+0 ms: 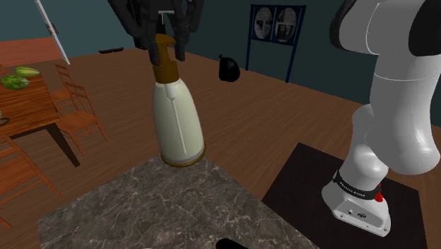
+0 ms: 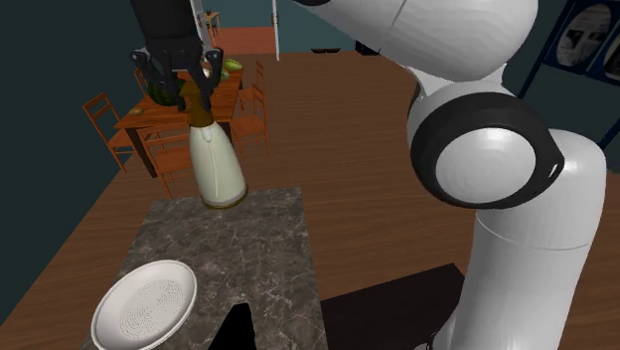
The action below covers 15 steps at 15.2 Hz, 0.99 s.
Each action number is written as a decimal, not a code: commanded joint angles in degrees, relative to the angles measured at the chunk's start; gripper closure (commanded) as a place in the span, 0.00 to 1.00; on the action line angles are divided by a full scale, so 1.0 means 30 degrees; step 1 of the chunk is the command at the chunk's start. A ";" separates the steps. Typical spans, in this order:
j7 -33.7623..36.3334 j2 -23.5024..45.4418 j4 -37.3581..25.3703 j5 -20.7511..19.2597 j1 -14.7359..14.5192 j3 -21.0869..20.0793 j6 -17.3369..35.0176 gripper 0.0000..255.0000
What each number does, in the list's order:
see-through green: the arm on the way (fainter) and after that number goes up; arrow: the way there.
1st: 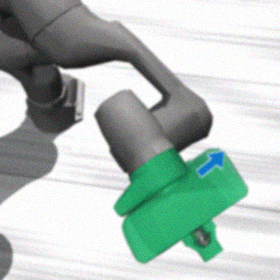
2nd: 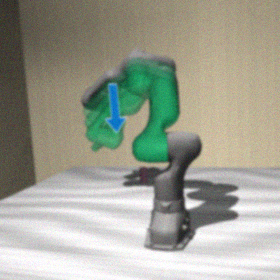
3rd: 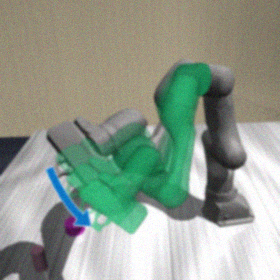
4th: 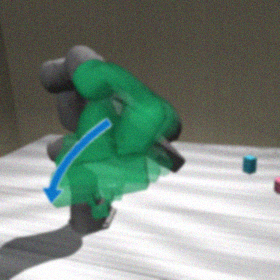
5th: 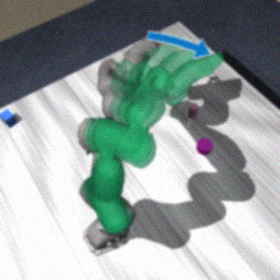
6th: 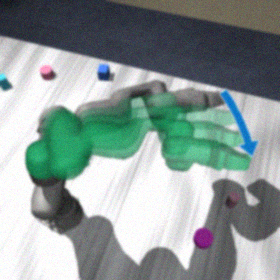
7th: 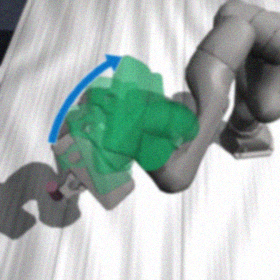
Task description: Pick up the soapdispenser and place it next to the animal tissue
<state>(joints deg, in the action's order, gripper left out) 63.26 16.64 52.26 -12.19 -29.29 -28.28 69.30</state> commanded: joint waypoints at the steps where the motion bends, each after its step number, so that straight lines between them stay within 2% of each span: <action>1: 0.0752 0.0382 -0.1387 -0.0402 -0.0926 -0.0247 -0.1111 1.00; 3: 0.1416 0.1531 -0.4061 -0.1321 -0.2400 -0.0420 -0.2747 1.00; 5: 0.1412 0.0192 -0.1289 -0.0405 -0.1364 -0.0473 -0.1257 1.00; 8: 0.1304 -0.1107 0.1513 0.0437 -0.0454 -0.0469 0.0354 1.00; 15: 0.0994 -0.3031 0.6030 0.1602 0.0554 -0.0241 0.3185 1.00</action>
<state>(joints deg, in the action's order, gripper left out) 66.38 8.43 68.19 -7.89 -28.04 -29.12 77.38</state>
